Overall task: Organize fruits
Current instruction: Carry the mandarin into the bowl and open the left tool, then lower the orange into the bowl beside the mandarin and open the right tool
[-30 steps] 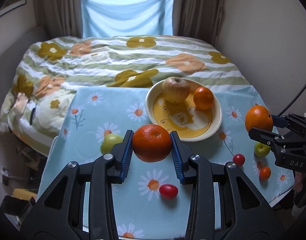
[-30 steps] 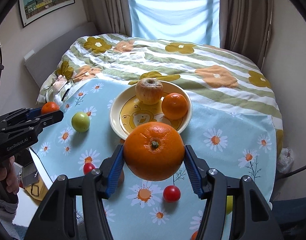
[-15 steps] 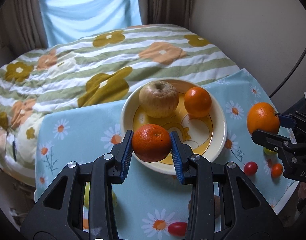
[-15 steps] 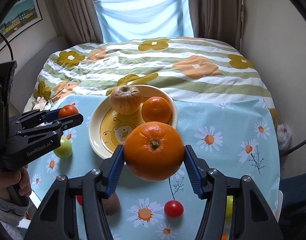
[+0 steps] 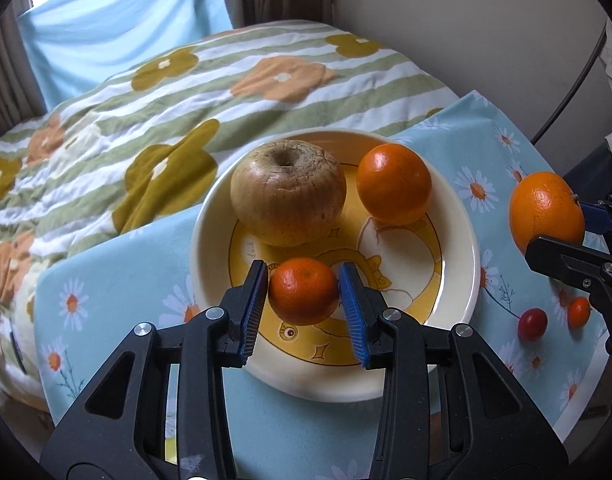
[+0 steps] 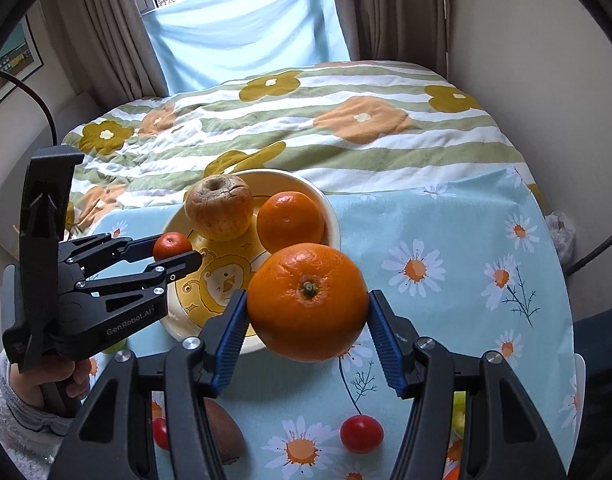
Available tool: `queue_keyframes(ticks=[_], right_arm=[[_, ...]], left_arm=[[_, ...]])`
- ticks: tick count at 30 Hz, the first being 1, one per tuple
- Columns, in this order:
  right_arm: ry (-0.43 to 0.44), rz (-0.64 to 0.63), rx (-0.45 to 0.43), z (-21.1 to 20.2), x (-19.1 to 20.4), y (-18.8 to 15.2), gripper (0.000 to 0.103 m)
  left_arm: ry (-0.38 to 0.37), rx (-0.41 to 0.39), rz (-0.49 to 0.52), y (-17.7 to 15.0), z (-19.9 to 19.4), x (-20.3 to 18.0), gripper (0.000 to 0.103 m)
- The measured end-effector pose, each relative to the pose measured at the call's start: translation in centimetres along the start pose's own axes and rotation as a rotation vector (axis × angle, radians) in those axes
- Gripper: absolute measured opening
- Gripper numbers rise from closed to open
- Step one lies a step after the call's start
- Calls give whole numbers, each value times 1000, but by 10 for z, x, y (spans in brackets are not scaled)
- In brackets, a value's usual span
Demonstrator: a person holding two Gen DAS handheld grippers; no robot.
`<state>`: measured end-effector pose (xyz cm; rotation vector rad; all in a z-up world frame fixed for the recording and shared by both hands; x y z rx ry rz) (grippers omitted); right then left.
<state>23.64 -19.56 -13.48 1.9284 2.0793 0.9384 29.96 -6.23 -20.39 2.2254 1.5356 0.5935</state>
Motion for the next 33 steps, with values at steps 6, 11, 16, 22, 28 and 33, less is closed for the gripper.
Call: queue_keyframes(ticks=[6,11,16,22,28,33], right_arm=[[-22,34,-3,1,-2,0,55],[-23,39,0,2,-4,1,55],[-15,19,13,6,1,5,55],[6,-16,41,18,12,10,55],[29,-35,83,41,20,8,55],[37,-46,105,61,26,3,55]], left_arm=[[13,-59,20,4,-10,4,103],[28,-70,18,4,-22,15,103],[42,-67,-22,-3,-33,33,103],[67,-59,-81,-14,-45,55,103],[101,-54,-129,-28,-55,73,103],[103,-45,-155,-38,-58,80,103]])
Point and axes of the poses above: each gripper's, at about its wrist camera, not at the fingertips, and z roughly the way its jaws point, x to its left, y to its top, the point moved 4 cm from there along z, roughly the way its jaws point, and after that the axes turned 10 degrees about y, right-handed, at the moved point
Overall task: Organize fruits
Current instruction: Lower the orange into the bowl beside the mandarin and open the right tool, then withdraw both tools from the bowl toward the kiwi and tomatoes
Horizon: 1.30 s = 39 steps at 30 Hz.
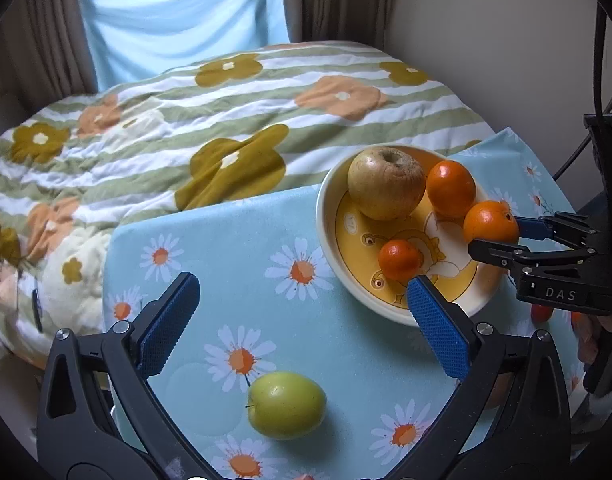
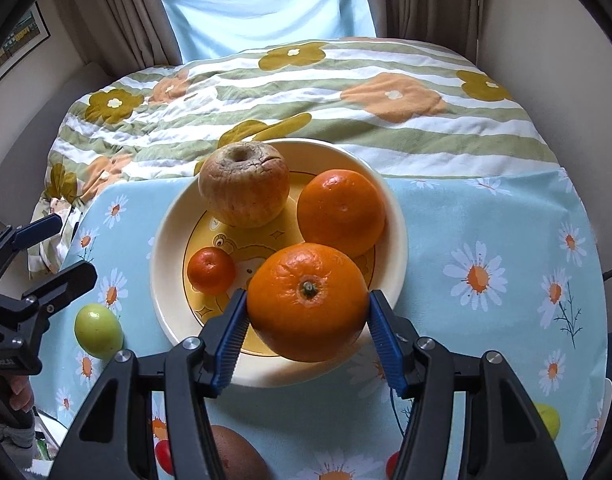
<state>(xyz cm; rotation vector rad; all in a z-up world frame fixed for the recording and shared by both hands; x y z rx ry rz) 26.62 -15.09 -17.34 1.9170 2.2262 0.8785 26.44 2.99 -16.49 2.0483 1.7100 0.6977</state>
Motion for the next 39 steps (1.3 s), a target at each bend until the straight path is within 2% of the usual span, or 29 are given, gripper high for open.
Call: queue_keyframes(ticks=[13,15,16,17,22,29,39], right_arm=[[-22,-13,4,18,9,2,56],[-1,-17,-35,12,11,4,74],[4,-23,-50,9,13,5,95],[4,-31,-64,5,16,6,103],[-7,-44,-100,-9,24,12,103],[-27,-55,-105,-29,30,10,103],[-20,-33,-149,-93,18,0,103]], left_arm=[[-37,23,-13,-10,2,1,103],[-38,19,-6,-9,-1,0,103],[-38,16,-2,-9,-3,0,103],[-38,12,0,-8,-6,0,103],[-37,-5,9,-7,-17,2,103],[-51,-26,-2,-9,-34,3,103],[-29,-80,-27,-7,-76,-12,103]])
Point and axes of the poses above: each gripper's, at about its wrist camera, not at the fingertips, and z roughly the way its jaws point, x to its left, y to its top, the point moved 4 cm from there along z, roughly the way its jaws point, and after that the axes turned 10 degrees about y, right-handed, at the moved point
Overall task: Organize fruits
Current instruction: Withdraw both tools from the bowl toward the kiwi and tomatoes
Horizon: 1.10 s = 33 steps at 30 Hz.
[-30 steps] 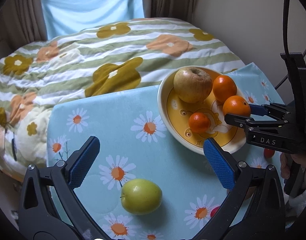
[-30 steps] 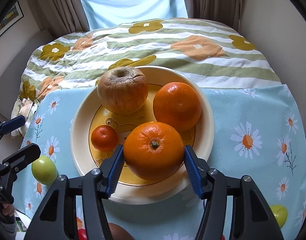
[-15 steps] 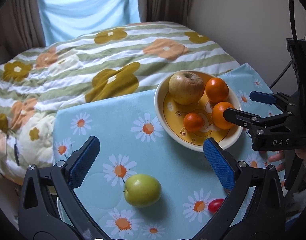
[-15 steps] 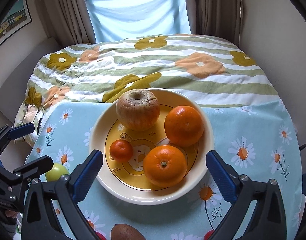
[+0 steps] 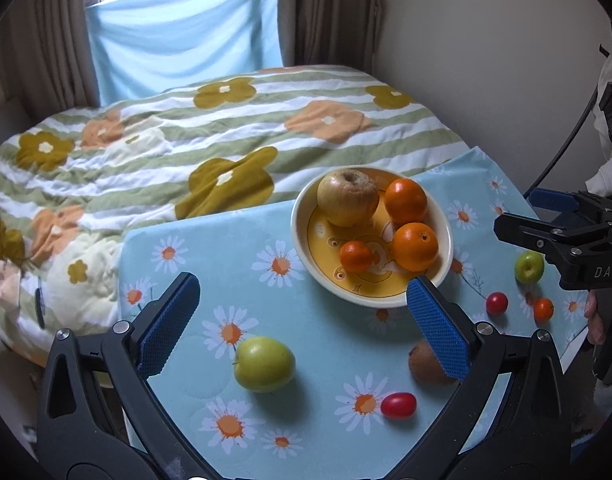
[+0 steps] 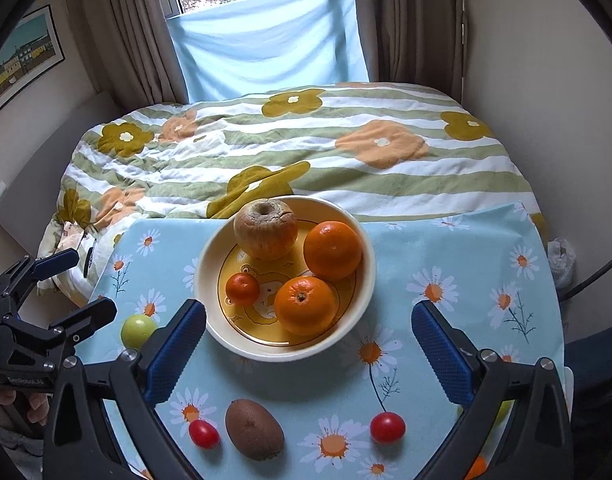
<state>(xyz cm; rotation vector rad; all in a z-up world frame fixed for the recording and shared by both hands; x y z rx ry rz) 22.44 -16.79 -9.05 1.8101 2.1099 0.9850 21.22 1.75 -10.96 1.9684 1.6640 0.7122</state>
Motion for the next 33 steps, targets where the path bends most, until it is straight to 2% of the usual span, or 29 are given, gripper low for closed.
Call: queue_keyframes(ticks=[10,16,25,33], right_arm=[[-53,-40,-31,-60,-25,-28,103],[-38,-28,-31,-78,-47,-54,103],[-40,-11,20,-75,-79,-101,103],[-28,-11,58,-58,-98,-135,102]], left_arm=[[14,-19,-32,-22,-35,-43,103],[12,-18,-34,-43,-44,-74,103],[29,-14,-22,-74,-34,-116,103],[66,20,28,-96,1,-143,103]])
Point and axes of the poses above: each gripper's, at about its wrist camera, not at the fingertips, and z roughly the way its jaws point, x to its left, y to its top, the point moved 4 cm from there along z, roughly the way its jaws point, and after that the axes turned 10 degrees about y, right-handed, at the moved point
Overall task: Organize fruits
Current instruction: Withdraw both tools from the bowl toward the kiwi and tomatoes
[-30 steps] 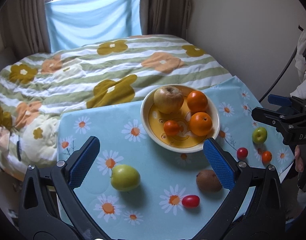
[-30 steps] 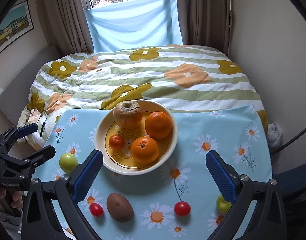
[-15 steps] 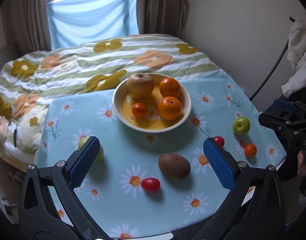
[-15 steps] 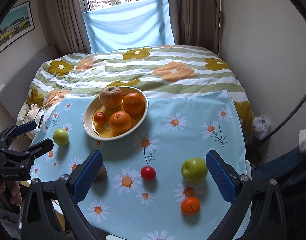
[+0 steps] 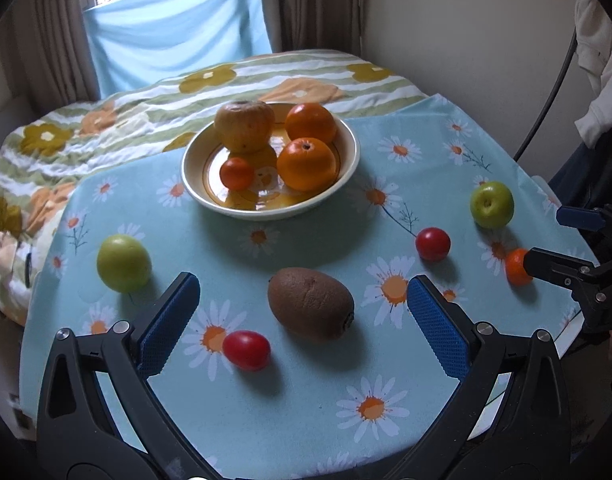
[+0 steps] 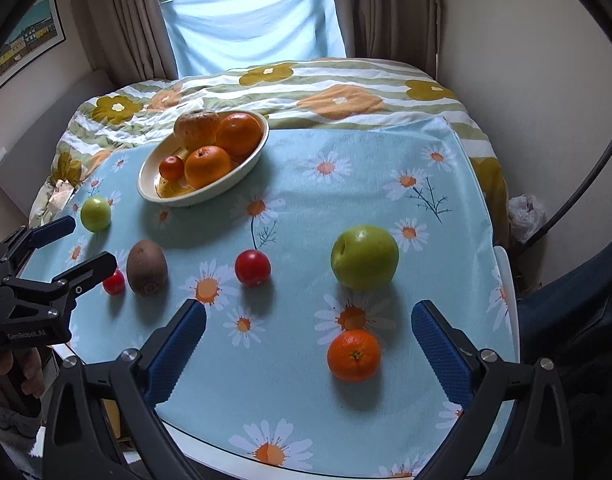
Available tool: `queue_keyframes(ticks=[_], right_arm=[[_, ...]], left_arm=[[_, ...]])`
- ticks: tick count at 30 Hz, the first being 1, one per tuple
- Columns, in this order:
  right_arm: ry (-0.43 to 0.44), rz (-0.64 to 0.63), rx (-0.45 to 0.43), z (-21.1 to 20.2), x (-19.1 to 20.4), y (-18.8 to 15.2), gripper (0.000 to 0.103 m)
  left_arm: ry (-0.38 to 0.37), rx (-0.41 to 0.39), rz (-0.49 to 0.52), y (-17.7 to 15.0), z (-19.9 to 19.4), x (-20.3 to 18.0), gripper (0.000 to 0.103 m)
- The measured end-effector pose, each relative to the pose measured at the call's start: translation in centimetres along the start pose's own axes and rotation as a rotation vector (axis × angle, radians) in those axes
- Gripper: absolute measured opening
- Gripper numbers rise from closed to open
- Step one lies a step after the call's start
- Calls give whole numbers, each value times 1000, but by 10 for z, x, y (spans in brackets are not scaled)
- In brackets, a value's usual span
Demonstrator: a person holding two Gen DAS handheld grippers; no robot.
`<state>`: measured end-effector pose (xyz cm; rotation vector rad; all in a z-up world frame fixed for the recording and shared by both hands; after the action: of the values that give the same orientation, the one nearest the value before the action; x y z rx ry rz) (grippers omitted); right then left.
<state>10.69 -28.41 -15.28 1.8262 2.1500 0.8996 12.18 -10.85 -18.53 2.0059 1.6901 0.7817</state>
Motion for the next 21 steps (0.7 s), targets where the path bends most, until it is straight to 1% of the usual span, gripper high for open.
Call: queue_keyframes(ticks=[6,8,12,14,19,21], right_arm=[[-7,39,29,16,-13,-20,101],[-9,48,40,21,-16,-26,96],[-21,55,57,29,-20,-32,91],[-26,54,63,31,-20,-34,85],[-45,56,70,34,-21,-38,84],[-50,62,72,34,-23,-39,80]], left_arm=[[3,36,36,-8,28,-9,103],[2,45,47,-10,35,-11,103],[4,71,66,-12,45,-13,103],[-7,83,70,-13,49,-14,103],[-16,118,93,-13,55,-20,94],[-18,130,99,-14,57,-21,86]])
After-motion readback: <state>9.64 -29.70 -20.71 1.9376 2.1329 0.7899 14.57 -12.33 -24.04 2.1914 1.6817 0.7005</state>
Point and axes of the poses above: each gripper's, at about its wrist camera, not at the fingertips, and z roughly the way its jaws point, x to its left, y to its top, the point moved 4 cm from there along z, roughly the way its jaws point, and after that the axes turned 10 degrees about y, right-handed, at the moved point
